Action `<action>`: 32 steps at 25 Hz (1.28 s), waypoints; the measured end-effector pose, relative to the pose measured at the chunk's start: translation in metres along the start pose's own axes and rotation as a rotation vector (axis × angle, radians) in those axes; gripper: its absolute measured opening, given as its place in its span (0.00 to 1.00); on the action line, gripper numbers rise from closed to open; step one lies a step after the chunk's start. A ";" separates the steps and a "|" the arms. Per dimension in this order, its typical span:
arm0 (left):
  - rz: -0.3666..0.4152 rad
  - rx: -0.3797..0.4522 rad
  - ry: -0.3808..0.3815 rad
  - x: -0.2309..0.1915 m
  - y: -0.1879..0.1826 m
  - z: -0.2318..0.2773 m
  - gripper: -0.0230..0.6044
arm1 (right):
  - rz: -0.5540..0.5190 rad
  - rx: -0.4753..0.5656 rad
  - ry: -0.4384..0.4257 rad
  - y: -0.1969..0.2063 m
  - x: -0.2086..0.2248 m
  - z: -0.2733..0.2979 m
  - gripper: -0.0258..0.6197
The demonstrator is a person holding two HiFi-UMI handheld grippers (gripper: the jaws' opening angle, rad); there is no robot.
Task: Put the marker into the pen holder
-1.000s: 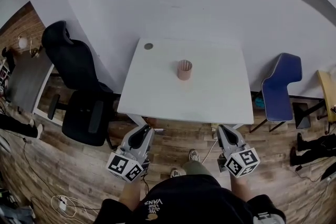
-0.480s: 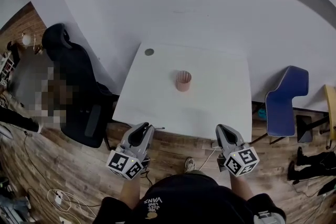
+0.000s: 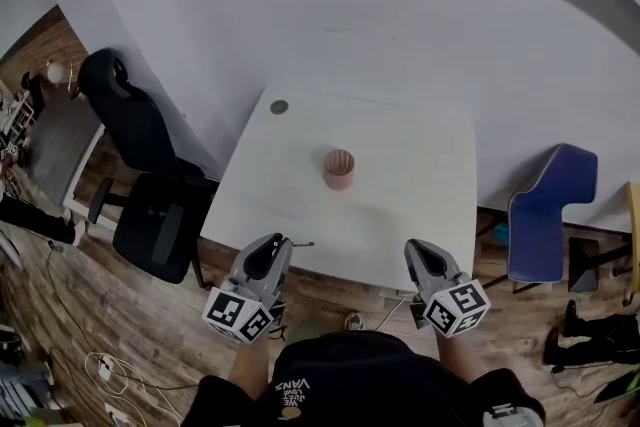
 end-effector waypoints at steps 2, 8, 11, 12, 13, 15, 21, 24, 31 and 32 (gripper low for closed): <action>-0.001 -0.005 -0.005 0.000 -0.001 0.004 0.22 | 0.006 -0.005 -0.005 0.000 0.003 0.005 0.05; 0.006 -0.015 0.031 -0.016 -0.003 0.026 0.22 | 0.034 -0.024 0.010 0.005 0.004 0.023 0.05; 0.006 -0.028 0.084 -0.027 -0.008 0.044 0.22 | 0.048 -0.018 0.040 0.005 -0.002 0.033 0.05; 0.008 -0.031 0.103 -0.032 -0.011 0.050 0.22 | 0.050 -0.013 0.051 0.004 -0.004 0.036 0.05; 0.008 -0.032 0.122 -0.036 -0.013 0.057 0.22 | 0.052 -0.008 0.065 0.003 -0.006 0.040 0.05; 0.009 -0.030 0.157 -0.046 -0.015 0.070 0.22 | 0.059 0.000 0.089 0.000 -0.011 0.046 0.05; 0.041 -0.026 0.262 -0.062 -0.031 0.112 0.22 | 0.085 0.009 0.158 0.005 -0.017 0.056 0.05; 0.055 -0.013 0.307 -0.070 -0.041 0.130 0.22 | 0.095 0.025 0.199 0.008 -0.021 0.058 0.05; 0.089 -0.004 0.390 -0.081 -0.052 0.170 0.22 | 0.104 0.048 0.295 0.007 -0.022 0.055 0.05; 0.091 -0.005 0.397 -0.082 -0.052 0.174 0.22 | 0.105 0.051 0.306 0.007 -0.022 0.055 0.05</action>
Point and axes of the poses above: the fingertips, and each gripper's own axes: z forward along the fingers, x to its right, y out of its underside, the point moved 6 cm from there along -z, backward along the fingers, and after that the axes turned 3 degrees about -y, right-handed, at the moved point
